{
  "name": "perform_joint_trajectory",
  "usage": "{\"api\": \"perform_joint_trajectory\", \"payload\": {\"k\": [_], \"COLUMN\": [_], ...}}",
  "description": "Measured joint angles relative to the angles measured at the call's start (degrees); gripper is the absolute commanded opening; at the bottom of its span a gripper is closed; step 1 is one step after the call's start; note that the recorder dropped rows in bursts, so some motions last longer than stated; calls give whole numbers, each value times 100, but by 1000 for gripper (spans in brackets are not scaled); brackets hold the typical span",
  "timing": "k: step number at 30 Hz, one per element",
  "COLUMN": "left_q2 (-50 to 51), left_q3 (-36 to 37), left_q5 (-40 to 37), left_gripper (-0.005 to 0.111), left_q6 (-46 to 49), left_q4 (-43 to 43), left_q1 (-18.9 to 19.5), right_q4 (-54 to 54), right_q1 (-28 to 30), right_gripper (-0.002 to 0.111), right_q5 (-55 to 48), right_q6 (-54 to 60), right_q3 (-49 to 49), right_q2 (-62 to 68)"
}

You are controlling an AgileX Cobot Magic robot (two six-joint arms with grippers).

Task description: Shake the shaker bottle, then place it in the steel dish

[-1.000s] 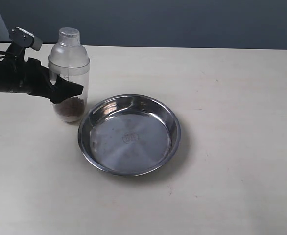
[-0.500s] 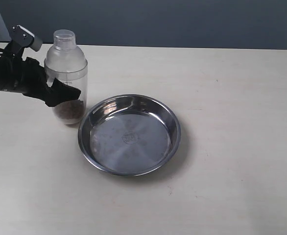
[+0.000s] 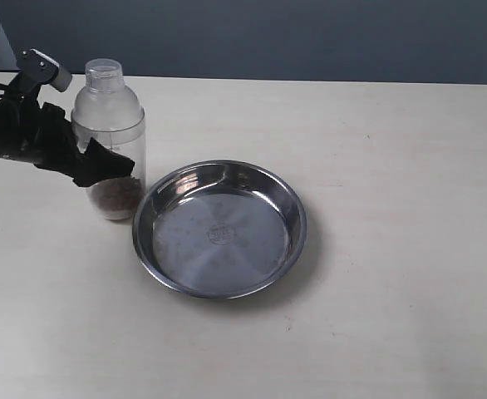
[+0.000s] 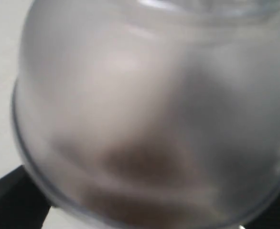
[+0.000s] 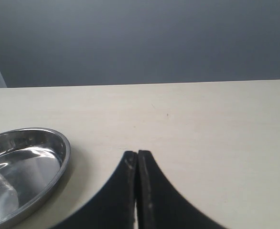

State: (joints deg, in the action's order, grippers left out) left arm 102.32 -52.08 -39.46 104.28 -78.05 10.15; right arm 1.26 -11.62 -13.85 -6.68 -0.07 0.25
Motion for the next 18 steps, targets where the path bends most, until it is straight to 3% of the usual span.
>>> {"api": "perform_joint_trajectory", "payload": {"k": [6,18], "left_q2": [0,-401], "left_q3": [0,0], "left_q5": [-42,-158], "left_gripper": [103,103], "left_q6": [-544,-916], "left_q4": [376,815], "left_q1": [0,0], "right_q4": [0,0], "right_q1": [0,0], "right_gripper": [-1,-1], "right_q5": [0,0], "right_q6": [0,0], "right_q3": [0,0], "right_q2": [0,0]}}
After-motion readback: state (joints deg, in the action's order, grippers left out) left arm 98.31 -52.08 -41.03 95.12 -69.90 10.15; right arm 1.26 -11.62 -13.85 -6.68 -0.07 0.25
